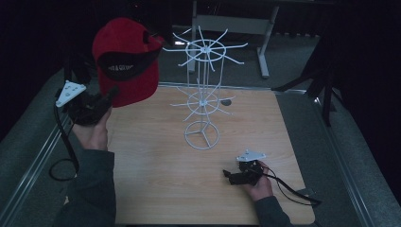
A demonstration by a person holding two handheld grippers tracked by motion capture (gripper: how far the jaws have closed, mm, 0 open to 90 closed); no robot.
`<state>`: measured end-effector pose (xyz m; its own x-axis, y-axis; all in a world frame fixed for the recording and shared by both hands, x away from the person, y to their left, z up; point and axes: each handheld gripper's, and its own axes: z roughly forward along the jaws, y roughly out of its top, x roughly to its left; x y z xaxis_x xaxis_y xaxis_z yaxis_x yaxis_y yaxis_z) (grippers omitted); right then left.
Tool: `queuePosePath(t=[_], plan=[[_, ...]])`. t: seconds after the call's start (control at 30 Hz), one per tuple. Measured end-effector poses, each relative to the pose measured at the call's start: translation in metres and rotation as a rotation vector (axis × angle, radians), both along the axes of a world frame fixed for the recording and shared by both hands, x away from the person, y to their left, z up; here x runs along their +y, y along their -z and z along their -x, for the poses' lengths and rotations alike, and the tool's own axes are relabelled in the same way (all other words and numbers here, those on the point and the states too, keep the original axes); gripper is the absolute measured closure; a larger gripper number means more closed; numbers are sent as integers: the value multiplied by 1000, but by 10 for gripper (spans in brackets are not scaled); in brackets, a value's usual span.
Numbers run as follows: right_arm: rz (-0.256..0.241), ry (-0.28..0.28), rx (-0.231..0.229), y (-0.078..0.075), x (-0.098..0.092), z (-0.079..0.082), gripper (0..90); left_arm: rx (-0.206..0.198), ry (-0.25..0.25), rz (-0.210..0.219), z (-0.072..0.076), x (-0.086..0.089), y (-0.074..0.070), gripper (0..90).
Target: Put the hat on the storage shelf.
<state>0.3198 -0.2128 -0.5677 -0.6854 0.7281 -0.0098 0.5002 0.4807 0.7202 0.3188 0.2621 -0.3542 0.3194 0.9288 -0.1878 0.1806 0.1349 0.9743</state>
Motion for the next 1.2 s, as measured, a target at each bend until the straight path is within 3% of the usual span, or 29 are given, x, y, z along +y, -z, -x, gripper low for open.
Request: queuePosePath(t=[1.2], plan=[[0, -2, 0, 0, 0, 0, 140, -57, 29, 37, 11, -2, -12, 859]])
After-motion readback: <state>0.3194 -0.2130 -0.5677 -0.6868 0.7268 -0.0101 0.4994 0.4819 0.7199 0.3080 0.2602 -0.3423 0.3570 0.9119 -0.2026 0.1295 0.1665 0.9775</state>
